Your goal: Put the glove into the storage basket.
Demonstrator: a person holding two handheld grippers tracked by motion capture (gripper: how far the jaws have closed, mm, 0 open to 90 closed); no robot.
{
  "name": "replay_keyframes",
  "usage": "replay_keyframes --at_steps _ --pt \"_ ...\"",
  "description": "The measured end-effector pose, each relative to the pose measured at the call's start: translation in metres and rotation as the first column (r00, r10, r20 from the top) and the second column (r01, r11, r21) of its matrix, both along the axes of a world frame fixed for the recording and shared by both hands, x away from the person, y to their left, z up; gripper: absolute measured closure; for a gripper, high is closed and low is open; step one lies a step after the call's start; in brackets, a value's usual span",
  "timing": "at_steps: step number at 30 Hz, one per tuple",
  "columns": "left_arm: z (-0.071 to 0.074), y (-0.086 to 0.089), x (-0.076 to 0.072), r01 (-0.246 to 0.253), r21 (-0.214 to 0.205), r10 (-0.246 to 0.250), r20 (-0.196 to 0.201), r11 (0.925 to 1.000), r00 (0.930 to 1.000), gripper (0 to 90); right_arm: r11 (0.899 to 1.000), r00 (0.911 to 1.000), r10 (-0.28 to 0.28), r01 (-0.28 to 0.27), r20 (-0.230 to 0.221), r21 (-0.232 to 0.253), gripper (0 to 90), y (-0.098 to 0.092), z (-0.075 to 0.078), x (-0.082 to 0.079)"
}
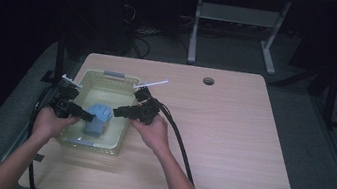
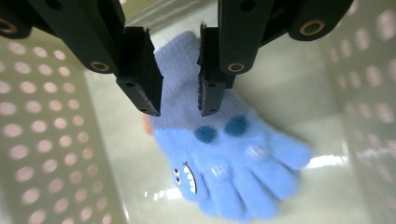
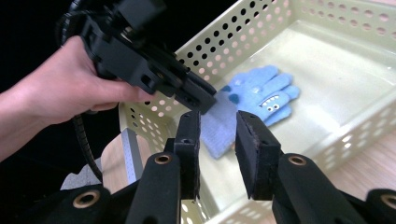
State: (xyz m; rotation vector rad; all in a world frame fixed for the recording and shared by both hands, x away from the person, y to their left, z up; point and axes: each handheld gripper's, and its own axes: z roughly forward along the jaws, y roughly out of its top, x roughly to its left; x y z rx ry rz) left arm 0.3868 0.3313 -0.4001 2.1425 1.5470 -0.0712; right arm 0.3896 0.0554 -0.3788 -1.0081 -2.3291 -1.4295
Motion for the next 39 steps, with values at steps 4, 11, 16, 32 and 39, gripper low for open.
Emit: replay_keyframes --at_steps 4,11,16,32,39 --pt "-0.009 -0.006 0.005 0.021 0.062 -0.018 -0.04 0.9978 0.999 69.6 1.0 0.9999 -0.012 0.012 -0.003 0.007 68.9 -0.01 0.001 0.0" --pt "-0.015 -0.01 0.008 0.025 0.096 -0.02 -0.053 0.9951 0.9984 69.3 1.0 0.9996 -0.027 0.027 -0.01 0.015 68.8 -0.021 0.0 0.0" --pt "-0.012 -0.008 0.006 0.022 0.067 -0.02 -0.029 0.9975 0.9994 67.7 0.999 0.9995 -0.029 0.029 -0.009 0.015 68.3 -0.023 0.001 0.0" --pt "0.011 -0.004 -0.001 0.003 -0.084 0.004 0.074 0.9964 0.9972 57.8 0.998 0.9982 -0.056 0.056 -0.02 0.0 63.4 -0.04 0.002 0.002" --pt "0.019 -0.007 -0.001 0.007 -0.105 0.003 0.098 0.9944 0.9952 54.2 0.996 0.9953 -0.088 0.088 -0.04 0.001 60.1 -0.054 -0.002 0.002"
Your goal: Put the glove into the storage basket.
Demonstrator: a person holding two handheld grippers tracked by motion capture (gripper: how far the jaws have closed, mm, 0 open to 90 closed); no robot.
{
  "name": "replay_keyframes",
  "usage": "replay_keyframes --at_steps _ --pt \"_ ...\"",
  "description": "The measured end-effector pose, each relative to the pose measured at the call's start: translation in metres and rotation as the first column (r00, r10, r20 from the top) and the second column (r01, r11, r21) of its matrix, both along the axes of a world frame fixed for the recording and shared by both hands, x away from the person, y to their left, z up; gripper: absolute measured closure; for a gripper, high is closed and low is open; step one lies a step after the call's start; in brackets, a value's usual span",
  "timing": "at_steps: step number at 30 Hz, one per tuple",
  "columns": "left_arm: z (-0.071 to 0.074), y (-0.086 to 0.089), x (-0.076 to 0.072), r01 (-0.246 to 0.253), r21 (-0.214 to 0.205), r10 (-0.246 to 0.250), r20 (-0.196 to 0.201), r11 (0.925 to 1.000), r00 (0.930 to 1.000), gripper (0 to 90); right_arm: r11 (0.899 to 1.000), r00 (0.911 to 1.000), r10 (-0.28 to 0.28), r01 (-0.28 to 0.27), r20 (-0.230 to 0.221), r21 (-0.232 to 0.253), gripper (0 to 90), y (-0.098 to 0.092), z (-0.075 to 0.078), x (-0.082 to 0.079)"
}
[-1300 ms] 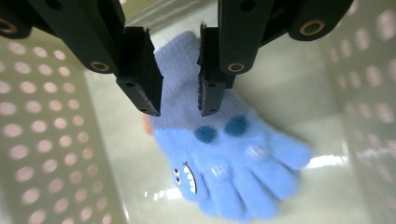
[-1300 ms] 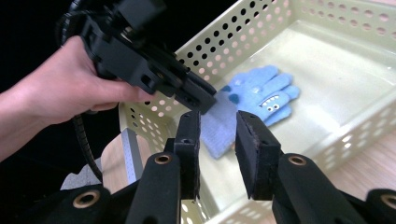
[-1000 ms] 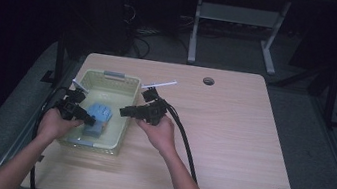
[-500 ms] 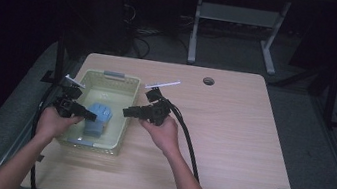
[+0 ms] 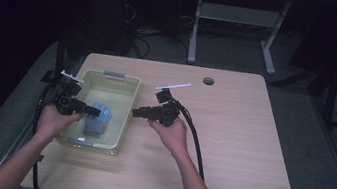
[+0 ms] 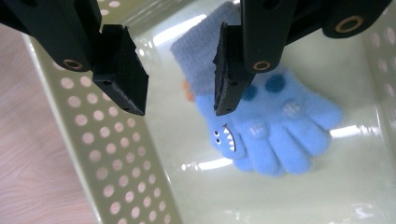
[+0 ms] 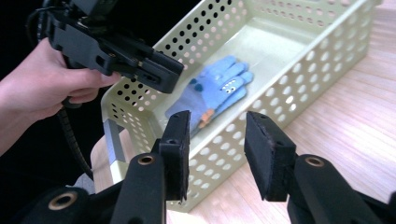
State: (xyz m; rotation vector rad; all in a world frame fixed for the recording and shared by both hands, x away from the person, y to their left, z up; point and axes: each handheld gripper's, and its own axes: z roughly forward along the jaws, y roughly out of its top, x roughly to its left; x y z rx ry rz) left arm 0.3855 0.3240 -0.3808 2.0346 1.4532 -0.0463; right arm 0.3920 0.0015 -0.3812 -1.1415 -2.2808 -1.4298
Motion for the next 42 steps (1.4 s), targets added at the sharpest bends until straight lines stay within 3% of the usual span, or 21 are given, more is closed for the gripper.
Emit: replay_keyframes --at_steps 3,7,9,23,42 --pt "0.005 -0.002 0.0 0.005 -0.01 -0.005 0.016 0.9999 0.9999 53.3 1.0 1.0 -0.009 0.009 -0.001 -0.002 58.3 -0.006 0.0 0.002" --pt "0.008 -0.003 0.0 -0.001 -0.08 0.002 0.01 0.9968 1.0 52.4 1.0 0.9997 -0.022 0.022 -0.004 0.002 57.3 -0.012 0.001 0.003" --pt "0.01 -0.004 0.0 -0.004 -0.096 0.005 0.015 0.9954 0.9999 52.1 1.0 0.9996 -0.029 0.029 -0.003 0.0 56.3 -0.015 0.001 0.004" --pt "0.019 -0.023 -0.004 0.04 -0.124 -0.034 0.056 0.9915 0.9979 48.7 0.998 0.9982 -0.059 0.059 0.007 -0.003 51.2 -0.036 0.004 0.004" --pt "0.035 -0.046 -0.008 0.102 -0.149 -0.084 0.123 0.9837 0.9889 44.0 0.996 0.9954 -0.093 0.094 0.02 -0.004 47.3 -0.061 0.009 0.001"
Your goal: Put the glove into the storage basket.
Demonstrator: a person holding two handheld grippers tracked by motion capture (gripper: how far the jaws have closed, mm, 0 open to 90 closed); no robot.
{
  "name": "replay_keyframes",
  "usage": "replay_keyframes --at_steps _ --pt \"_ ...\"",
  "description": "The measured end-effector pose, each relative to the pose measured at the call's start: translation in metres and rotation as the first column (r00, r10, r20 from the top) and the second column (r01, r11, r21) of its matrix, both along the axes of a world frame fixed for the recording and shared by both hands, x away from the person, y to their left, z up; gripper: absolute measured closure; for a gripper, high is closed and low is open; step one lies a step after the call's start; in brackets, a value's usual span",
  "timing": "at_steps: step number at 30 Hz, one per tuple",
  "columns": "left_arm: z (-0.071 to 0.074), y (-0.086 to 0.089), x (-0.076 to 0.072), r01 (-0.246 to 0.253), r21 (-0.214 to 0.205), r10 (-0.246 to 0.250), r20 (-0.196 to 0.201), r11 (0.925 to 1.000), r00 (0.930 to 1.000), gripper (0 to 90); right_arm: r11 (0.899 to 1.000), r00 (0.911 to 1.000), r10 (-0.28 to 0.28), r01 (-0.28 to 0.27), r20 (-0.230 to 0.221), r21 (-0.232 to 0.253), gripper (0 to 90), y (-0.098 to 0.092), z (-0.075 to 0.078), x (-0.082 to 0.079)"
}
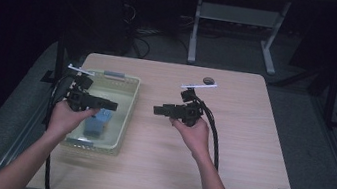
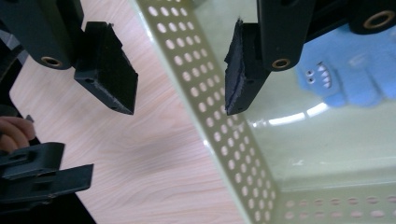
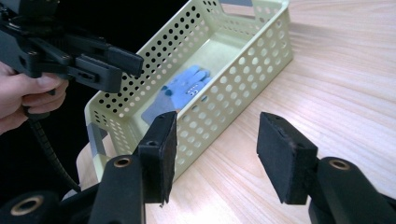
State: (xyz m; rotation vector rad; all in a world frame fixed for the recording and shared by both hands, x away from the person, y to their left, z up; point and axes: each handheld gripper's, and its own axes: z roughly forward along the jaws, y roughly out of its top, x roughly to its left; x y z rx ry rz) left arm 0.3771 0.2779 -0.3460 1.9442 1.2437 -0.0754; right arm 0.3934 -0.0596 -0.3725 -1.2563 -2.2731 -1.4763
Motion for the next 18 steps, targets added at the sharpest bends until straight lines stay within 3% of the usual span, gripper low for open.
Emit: replay_keyframes --at_steps 18 --pt "0.01 -0.024 -0.002 0.048 -0.018 -0.048 0.039 0.9987 0.9981 39.5 0.999 0.9992 -0.04 0.04 -0.01 0.005 43.7 -0.027 0.0 -0.003"
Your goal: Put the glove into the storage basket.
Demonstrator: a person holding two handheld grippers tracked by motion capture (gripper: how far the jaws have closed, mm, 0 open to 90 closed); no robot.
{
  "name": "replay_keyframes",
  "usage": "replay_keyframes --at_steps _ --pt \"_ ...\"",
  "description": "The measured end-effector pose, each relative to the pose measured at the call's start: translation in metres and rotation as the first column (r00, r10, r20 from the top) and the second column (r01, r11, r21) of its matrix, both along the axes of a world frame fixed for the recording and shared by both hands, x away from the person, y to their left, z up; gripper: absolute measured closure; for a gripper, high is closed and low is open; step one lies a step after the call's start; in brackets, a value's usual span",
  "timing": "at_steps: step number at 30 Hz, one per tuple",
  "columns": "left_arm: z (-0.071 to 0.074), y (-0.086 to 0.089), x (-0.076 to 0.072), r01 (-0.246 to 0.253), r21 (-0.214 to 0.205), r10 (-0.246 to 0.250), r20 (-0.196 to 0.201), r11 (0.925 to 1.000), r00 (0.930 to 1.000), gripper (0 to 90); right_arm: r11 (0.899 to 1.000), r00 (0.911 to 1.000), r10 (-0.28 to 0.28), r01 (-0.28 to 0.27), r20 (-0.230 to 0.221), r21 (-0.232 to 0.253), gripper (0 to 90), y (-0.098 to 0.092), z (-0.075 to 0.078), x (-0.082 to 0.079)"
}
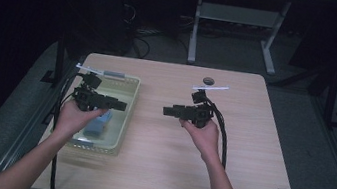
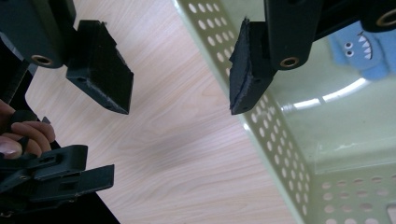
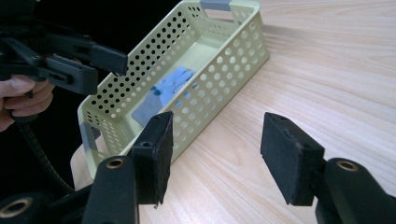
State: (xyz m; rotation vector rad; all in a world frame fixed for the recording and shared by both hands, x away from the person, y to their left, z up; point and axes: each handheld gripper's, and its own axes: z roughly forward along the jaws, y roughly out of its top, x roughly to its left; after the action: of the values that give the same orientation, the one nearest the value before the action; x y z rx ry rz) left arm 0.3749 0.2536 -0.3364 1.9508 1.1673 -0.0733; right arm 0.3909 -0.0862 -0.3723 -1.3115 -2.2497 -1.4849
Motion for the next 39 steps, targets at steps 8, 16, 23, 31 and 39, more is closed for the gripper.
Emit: replay_keyframes --at_steps 8,16,23,31,39 --pt "0.003 -0.011 -0.001 0.015 -0.007 -0.014 0.024 0.9999 0.9996 37.0 1.0 0.9999 -0.01 0.01 0.006 -0.002 41.1 -0.012 0.0 -0.001" --pt "0.006 -0.021 -0.002 0.032 -0.009 -0.032 0.037 0.9995 0.9988 36.0 0.999 0.9993 -0.037 0.037 0.007 0.002 38.9 -0.025 0.002 -0.003" --pt "0.006 -0.03 -0.002 0.04 -0.031 -0.039 0.035 0.9987 0.9986 33.7 0.999 0.9985 -0.053 0.053 0.013 0.002 37.3 -0.039 0.002 -0.006" --pt "0.006 -0.041 -0.002 0.053 -0.05 -0.052 0.036 0.9973 0.998 32.3 0.997 0.9974 -0.071 0.071 0.009 0.009 35.4 -0.054 -0.001 -0.009" --pt "0.004 -0.053 -0.002 0.075 -0.059 -0.074 0.03 0.9954 0.9968 30.3 0.996 0.9955 -0.094 0.094 -0.006 0.002 34.4 -0.066 -0.004 -0.012"
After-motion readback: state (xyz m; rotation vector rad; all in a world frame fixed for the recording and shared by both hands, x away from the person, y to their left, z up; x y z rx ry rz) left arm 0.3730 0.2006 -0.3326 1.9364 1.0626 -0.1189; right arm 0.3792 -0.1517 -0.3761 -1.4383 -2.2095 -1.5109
